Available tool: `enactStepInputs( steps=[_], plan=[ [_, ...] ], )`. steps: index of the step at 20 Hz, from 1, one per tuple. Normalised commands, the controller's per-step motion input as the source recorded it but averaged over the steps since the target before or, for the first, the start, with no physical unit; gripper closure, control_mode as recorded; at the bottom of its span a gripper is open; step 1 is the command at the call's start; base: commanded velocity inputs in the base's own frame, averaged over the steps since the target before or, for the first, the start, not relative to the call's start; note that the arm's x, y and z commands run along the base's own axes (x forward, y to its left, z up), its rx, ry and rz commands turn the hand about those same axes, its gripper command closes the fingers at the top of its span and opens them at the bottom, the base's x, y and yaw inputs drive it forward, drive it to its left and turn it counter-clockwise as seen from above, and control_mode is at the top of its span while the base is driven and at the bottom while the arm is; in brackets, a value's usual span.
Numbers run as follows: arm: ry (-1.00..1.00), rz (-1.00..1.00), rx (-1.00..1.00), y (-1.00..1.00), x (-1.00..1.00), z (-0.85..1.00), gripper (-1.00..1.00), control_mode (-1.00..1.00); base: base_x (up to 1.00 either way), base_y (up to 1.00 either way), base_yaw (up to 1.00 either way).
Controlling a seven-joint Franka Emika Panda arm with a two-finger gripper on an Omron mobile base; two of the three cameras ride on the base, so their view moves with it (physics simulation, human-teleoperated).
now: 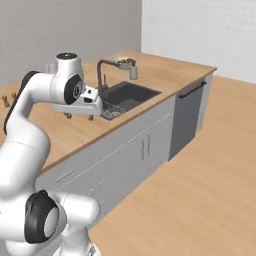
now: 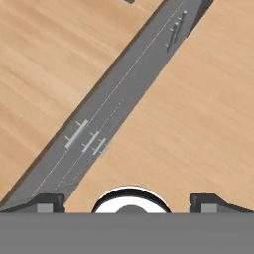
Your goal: Take a straw from the drawer in front and place it inside the glass cup on the dining counter.
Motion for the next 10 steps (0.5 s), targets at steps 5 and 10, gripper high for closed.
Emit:
enactStepInputs(
  steps=[5, 10],
  plan=[
    [0.00, 0.00, 0.00, 0.00, 0.00, 0.00, -1.00, 1.00, -0.52, 0.59, -0.48],
    [0.00, -0.05, 0.06, 0.09, -0.11, 0.00, -1.00, -1.00, -0.45, 0.45, -0.26]
  ],
)
